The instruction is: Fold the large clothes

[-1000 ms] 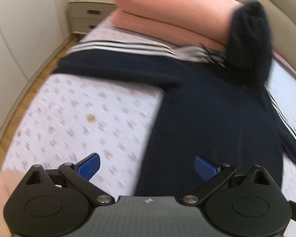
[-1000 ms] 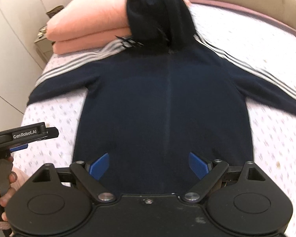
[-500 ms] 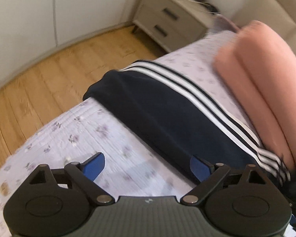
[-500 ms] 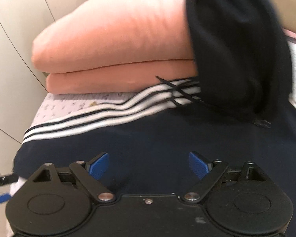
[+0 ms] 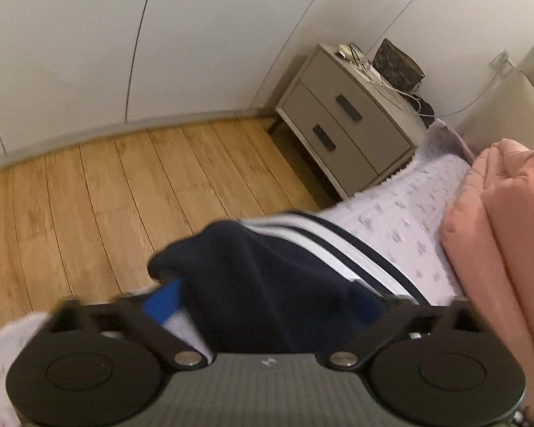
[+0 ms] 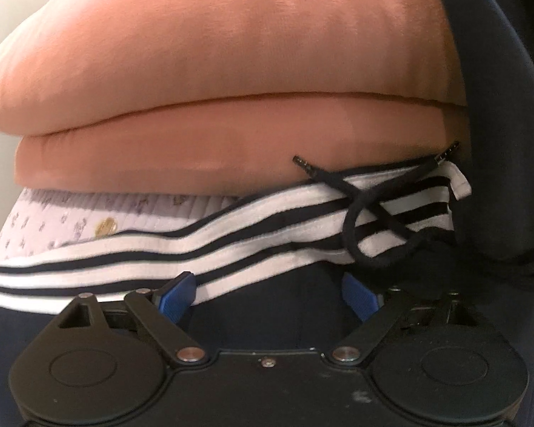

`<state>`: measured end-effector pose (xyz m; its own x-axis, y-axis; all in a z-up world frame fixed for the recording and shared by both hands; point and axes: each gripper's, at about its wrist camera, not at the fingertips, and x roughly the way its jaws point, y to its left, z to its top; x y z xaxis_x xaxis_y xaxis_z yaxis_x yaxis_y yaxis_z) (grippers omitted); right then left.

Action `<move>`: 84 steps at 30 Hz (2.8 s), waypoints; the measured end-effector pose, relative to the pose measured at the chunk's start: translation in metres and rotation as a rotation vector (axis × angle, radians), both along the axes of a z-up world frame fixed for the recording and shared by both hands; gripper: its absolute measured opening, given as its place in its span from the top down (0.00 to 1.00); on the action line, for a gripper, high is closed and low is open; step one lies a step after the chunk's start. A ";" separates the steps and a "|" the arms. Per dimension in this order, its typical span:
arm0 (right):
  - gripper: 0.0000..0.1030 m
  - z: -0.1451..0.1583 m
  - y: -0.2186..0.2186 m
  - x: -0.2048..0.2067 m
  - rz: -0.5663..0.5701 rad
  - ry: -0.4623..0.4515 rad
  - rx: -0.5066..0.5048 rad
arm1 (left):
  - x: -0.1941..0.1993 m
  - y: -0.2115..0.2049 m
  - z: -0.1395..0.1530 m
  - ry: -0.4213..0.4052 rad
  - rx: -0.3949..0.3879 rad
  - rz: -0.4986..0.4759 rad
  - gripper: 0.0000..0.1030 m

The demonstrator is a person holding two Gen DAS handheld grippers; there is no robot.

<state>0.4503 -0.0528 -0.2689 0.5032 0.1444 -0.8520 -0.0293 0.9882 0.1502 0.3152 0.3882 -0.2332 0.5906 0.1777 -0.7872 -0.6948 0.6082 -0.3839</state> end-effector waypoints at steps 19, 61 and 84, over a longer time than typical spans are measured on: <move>0.07 0.011 0.007 -0.165 0.171 -0.120 -0.049 | -0.027 -0.087 0.184 -0.604 0.267 -0.270 0.96; 0.09 0.007 -0.163 -0.229 -0.222 -0.038 0.226 | 0.120 -0.118 0.069 -0.119 0.142 -0.389 0.95; 0.05 0.035 -0.326 -0.277 -0.568 -0.171 0.358 | 0.006 -0.410 0.088 -0.193 0.021 -1.354 0.19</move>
